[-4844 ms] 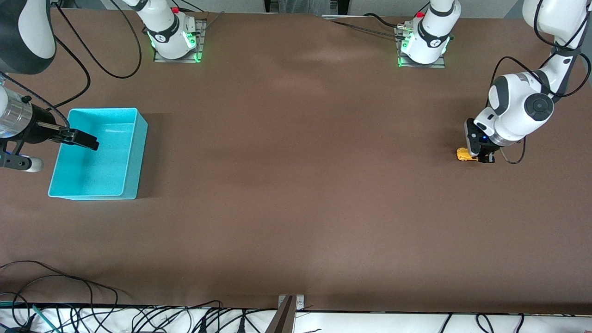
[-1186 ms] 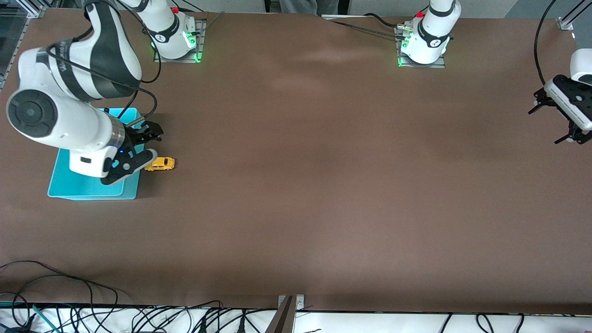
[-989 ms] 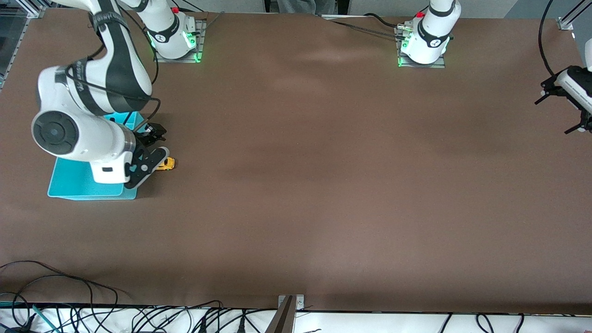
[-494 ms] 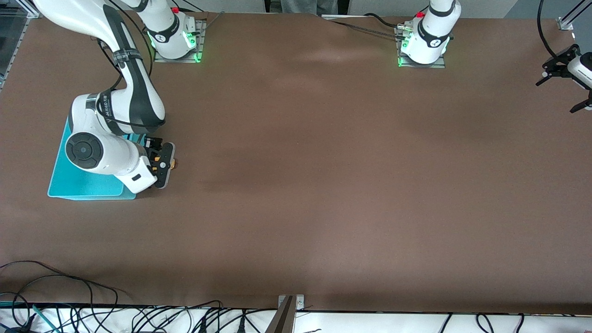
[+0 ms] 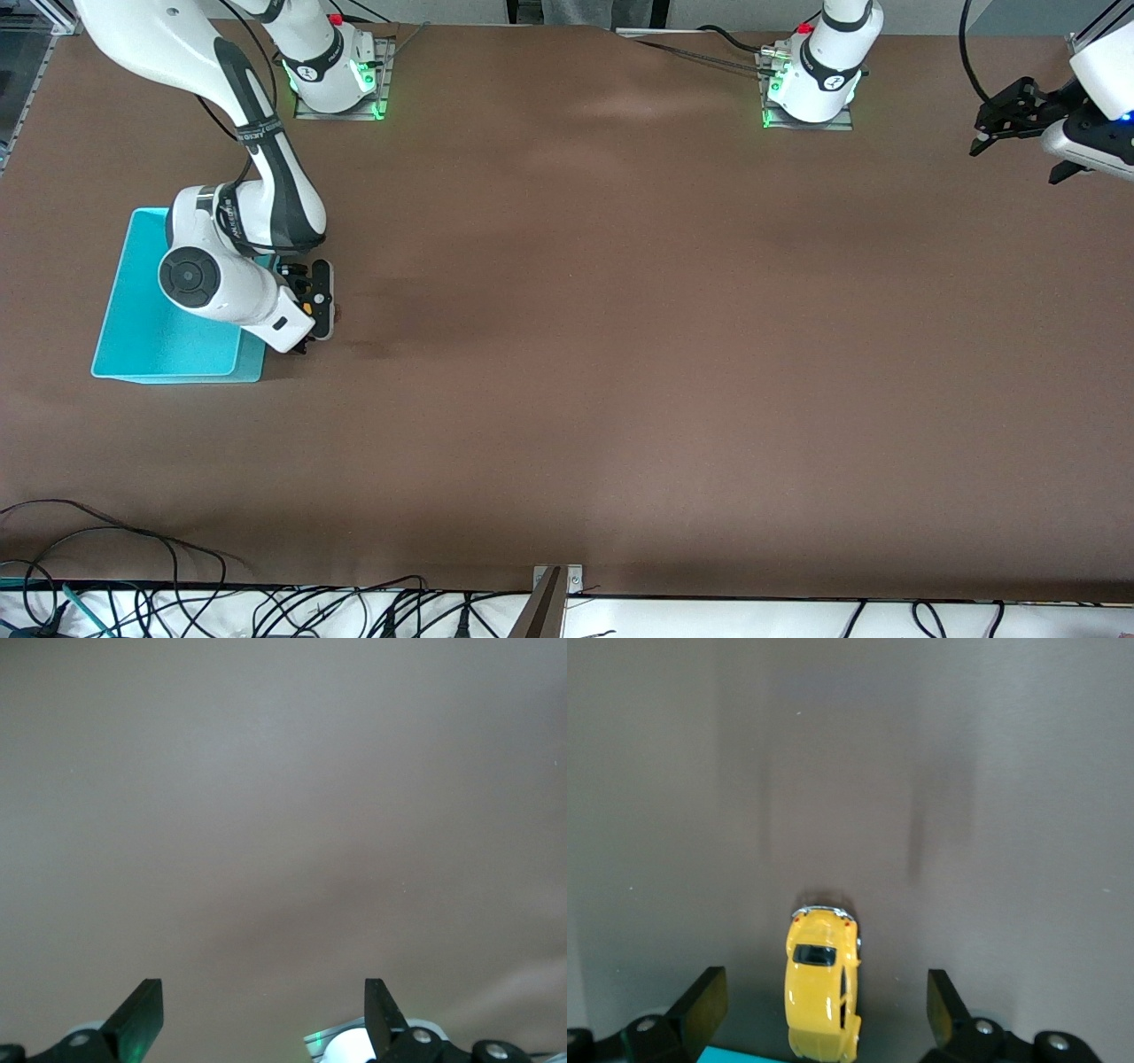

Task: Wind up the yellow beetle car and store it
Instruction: 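Close the right gripper around the yellow car beside the bin, then lift the car with the right gripper and carry it over the cyan bin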

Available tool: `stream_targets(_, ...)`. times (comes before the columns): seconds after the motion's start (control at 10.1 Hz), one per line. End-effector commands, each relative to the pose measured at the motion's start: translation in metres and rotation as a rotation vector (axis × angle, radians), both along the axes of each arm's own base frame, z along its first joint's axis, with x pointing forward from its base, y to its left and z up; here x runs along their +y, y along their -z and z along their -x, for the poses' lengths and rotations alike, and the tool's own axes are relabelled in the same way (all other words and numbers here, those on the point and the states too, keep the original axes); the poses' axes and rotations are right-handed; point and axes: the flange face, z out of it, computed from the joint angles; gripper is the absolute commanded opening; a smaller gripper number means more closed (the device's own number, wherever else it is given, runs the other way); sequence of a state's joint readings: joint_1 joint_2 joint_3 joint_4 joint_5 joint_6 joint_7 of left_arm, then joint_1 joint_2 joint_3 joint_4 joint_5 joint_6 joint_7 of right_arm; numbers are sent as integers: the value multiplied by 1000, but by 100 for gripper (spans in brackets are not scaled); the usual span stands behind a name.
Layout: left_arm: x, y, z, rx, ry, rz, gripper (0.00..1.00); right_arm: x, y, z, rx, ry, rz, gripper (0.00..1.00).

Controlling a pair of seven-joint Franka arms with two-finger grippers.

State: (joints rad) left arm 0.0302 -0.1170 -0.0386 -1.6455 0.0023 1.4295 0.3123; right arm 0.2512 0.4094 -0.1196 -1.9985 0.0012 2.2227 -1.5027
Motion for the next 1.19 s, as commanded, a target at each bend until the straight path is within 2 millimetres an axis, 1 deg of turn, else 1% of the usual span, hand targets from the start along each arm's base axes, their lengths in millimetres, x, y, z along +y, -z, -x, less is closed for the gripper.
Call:
stream_targets(0.0,7,-20,1,-15,-63,-8,100,-20,5,35,-50,-18,-15,100)
stream_targets(0.1,1,-18,-1,-11,-117,-12,100,-37,13,42,-68,5,-7,100)
stream_targets(0.2,-3,-27,-5,-33,-187,-15,100,-43,22,49,-88,-5,-10,100)
stream_targets(0.3,-5,-31,-7,-44,-209,-15,100,-45,29,53,-109,-20,-13,100)
stream_targets(0.4,-4,-24,-14,-30,-211,-13,100,-46,35,58,-118,-21,-13,100)
stream_targets(0.49,-4,-31,-18,-44,-214,2,100,-45,40,63,-129,-24,-13,100)
stream_targets(0.59,-18,-30,-26,-44,-187,-5,100,-46,42,64,-135,-23,-13,97)
stream_targets(0.69,-30,-29,-25,-37,-183,-12,100,-46,42,63,-140,-23,-13,87)
stream_targets(0.79,-29,-29,-24,-36,-201,-13,100,-46,42,63,-143,-23,-13,65)
stream_targets(0.89,-24,-29,-25,-36,-210,-13,100,-46,42,63,-143,-25,-14,36)
stream_targets(0.99,-25,-28,-25,-34,-206,-12,100,-46,42,63,-143,-28,-14,0)
stream_targets(1.09,-24,-24,-27,-25,-207,-10,100,-45,40,62,-147,-28,-15,0)
